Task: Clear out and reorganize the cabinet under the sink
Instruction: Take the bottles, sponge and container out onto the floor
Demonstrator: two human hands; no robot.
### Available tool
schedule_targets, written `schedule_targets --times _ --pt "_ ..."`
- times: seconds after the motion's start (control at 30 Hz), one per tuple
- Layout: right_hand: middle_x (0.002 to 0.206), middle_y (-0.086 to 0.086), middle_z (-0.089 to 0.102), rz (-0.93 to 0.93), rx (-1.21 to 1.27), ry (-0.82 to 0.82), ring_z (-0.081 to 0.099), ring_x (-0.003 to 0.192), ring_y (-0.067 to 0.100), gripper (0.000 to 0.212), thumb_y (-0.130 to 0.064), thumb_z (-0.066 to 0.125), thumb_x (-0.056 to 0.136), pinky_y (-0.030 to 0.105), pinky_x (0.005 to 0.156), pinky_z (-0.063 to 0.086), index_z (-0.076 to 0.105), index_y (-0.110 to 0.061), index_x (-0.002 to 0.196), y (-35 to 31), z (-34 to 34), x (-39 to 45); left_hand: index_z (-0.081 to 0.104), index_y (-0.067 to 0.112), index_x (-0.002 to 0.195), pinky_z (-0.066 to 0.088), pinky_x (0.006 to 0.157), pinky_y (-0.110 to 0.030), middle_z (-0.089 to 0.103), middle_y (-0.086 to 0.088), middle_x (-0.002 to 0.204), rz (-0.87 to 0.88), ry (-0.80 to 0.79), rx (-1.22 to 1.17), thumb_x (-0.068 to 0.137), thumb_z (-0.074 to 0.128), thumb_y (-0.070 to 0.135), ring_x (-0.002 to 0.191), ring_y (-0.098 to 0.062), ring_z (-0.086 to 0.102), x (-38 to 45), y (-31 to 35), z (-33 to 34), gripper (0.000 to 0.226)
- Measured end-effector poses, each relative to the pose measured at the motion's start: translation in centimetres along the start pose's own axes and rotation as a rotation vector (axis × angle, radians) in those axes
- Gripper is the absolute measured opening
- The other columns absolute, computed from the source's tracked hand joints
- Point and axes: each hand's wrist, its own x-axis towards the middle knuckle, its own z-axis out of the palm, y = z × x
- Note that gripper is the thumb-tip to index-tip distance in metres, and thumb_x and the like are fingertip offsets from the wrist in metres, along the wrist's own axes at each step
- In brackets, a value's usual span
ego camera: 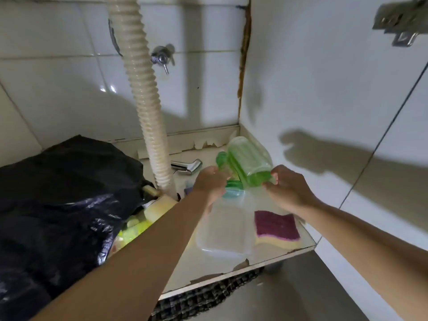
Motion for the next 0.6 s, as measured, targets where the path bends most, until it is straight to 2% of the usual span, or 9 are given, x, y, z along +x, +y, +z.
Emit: schedule_targets --times 0.07,0.13,0.17,0.23,0.33,0.4,0.43,0.5,0.6 --pt "0.125 0.016 0.054 0.006 -0.046 0.045 0.052 0.115 0.029 0.037 -0.02 0.051 0.092 0.027 0.08 0.041 0.047 -0.002 0.124 0.2 1.1 4.2 0.053 0.017 0.081 0.046 0.074 -0.025 0.058 -0.006 0.091 -0.05 -0.056 -0.101 0.095 0.051 0.013 0.082 -0.017 0.055 4.0 0.2 1.8 0.014" --pt "0.128 0.018 0.052 0.018 -0.106 0.058 0.05 0.118 0.032 0.037 -0.02 0.046 0.094 0.03 0.086 0.043 0.045 0.0 0.125 0.5 2.1 7.8 0.054 0.015 0.089 0.05 0.066 -0.018 0.057 -0.004 0.086 -0.071 -0.094 -0.154 0.097 0.049 0.013 0.074 -0.013 0.057 7.1 0.5 3.4 0.01" --pt "0.129 0.02 0.051 0.031 -0.152 0.031 0.05 0.119 0.034 0.036 -0.019 0.043 0.096 0.031 0.087 0.043 0.045 0.002 0.125 0.5 2.5 9.3 0.056 0.01 0.1 0.054 0.067 -0.021 0.061 -0.008 0.091 -0.076 -0.107 -0.176 0.097 0.049 0.014 0.077 -0.017 0.062 8.2 0.7 4.1 0.008" --pt "0.124 0.021 0.054 0.069 -0.193 -0.031 0.052 0.115 0.036 0.03 -0.018 0.04 0.097 0.029 0.079 0.039 0.051 0.002 0.116 0.3 3.3 11.6 0.055 0.005 0.116 0.058 0.075 -0.03 0.064 -0.016 0.099 -0.104 -0.108 -0.252 0.095 0.053 0.019 0.085 -0.027 0.066 10.5 0.6 5.3 0.026" --pt "0.1 0.015 0.059 0.116 -0.202 -0.058 0.056 0.089 0.03 0.024 -0.022 0.045 0.093 0.023 0.055 0.036 0.052 -0.005 0.078 -0.3 4.3 14.3 0.056 0.008 0.102 0.052 0.092 -0.036 0.063 -0.014 0.097 -0.128 -0.134 -0.265 0.097 0.05 0.028 0.087 -0.027 0.064 12.9 0.9 6.4 0.022" --pt "0.096 0.012 0.056 0.127 -0.244 -0.063 0.055 0.085 0.025 0.021 -0.024 0.046 0.093 0.024 0.05 0.036 0.057 -0.007 0.088 -0.9 4.5 15.2 0.054 0.009 0.118 0.05 0.098 -0.039 0.064 -0.014 0.109 -0.16 -0.131 -0.252 0.097 0.046 0.036 0.1 -0.028 0.064 13.7 1.5 6.8 0.035" --pt "0.102 0.013 0.057 0.121 -0.263 -0.073 0.056 0.093 0.025 0.026 -0.025 0.046 0.095 0.025 0.059 0.043 0.059 -0.005 0.105 -1.2 4.5 15.5 0.052 0.01 0.122 0.049 0.099 -0.041 0.063 -0.013 0.112 -0.172 -0.119 -0.224 0.097 0.045 0.04 0.105 -0.028 0.063 13.8 1.8 6.8 0.039" --pt "0.124 0.015 0.055 0.155 -0.214 -0.092 0.055 0.113 0.029 0.043 -0.03 0.046 0.097 0.03 0.088 0.047 0.049 -0.001 0.129 -1.4 4.2 15.9 0.049 0.016 0.129 0.046 0.101 -0.042 0.058 -0.01 0.125 -0.213 -0.108 -0.17 0.094 0.042 0.044 0.112 -0.029 0.059 14.0 2.3 6.8 0.045" --pt "0.14 0.016 0.045 0.254 -0.004 -0.233 0.047 0.125 0.031 0.052 -0.034 0.049 0.097 0.038 0.104 0.042 0.04 -0.003 0.138 -0.8 4.2 15.8 0.042 0.015 0.135 0.047 0.098 -0.042 0.055 -0.013 0.126 -0.244 -0.078 -0.122 0.096 0.041 0.042 0.108 -0.03 0.059 13.8 2.9 6.1 0.047"
